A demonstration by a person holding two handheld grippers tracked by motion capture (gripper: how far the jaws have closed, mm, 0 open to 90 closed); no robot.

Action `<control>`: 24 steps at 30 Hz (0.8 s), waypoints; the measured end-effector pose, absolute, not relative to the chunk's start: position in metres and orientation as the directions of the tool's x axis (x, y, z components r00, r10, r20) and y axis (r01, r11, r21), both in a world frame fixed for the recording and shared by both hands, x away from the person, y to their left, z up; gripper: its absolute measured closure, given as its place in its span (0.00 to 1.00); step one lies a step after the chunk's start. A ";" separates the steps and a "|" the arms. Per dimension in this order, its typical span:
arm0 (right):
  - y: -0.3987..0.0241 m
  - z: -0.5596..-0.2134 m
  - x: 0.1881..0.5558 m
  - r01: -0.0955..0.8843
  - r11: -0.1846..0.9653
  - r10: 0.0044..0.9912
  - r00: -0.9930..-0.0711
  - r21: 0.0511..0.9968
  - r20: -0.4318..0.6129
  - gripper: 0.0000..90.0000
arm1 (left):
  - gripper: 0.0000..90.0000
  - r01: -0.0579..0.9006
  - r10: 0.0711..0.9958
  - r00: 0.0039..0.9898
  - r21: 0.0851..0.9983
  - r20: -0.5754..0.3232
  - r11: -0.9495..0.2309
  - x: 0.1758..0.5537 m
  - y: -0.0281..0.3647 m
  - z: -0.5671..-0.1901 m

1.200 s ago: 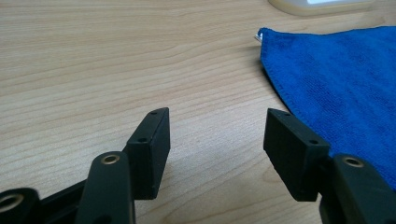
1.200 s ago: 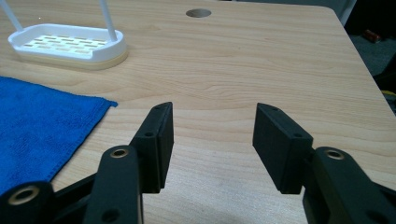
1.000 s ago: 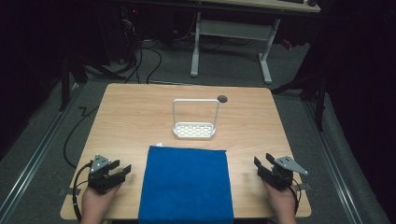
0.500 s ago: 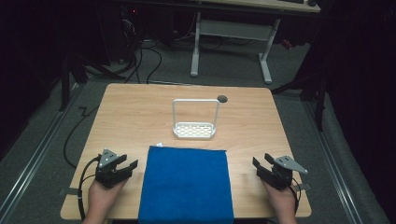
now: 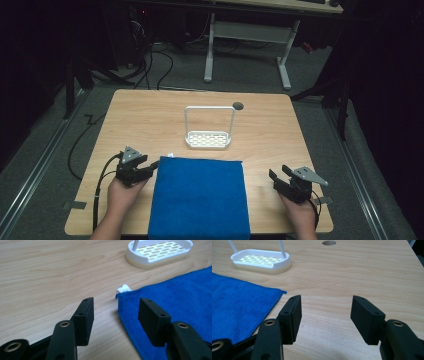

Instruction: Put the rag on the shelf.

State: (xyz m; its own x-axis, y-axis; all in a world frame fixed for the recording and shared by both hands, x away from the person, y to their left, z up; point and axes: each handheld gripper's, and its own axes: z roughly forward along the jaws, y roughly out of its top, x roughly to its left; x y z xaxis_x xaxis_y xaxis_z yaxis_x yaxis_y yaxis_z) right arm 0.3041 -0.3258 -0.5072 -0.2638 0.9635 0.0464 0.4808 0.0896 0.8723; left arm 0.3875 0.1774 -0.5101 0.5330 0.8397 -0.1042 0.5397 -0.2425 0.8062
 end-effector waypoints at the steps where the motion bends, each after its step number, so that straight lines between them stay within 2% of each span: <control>1: -0.326 -0.507 0.304 0.479 0.092 0.963 -0.265 0.873 0.044 0.47 | 0.52 0.546 0.840 0.531 0.804 -0.115 -0.235 0.391 0.175 -0.511; 6: -0.324 -0.508 0.303 0.486 0.092 0.961 -0.271 0.869 0.050 0.47 | 0.53 0.545 0.838 0.533 0.806 -0.120 -0.231 0.402 0.166 -0.513; 10: -0.322 -0.507 0.305 0.502 0.088 0.957 -0.283 0.861 0.068 0.48 | 0.53 0.558 0.835 0.525 0.808 -0.164 -0.192 0.408 0.161 -0.516; 18: -0.303 -0.503 0.317 0.517 0.101 0.942 -0.324 0.850 0.085 0.48 | 0.50 0.560 0.826 0.542 0.799 -0.153 -0.219 0.407 0.159 -0.518; 24: -0.285 -0.499 0.335 0.545 0.145 0.932 -0.356 0.826 0.071 0.51 | 0.52 0.561 0.814 0.565 0.786 -0.137 -0.257 0.412 0.156 -0.520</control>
State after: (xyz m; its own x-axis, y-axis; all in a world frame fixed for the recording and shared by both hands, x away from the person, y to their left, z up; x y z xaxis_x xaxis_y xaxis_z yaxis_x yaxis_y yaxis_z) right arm 0.3349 -0.2849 -0.4991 -0.3564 0.9316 0.0714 0.5453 0.1453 0.8256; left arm 0.4117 0.1555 -0.5201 0.5648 0.8138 -0.1369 0.5615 -0.2574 0.7864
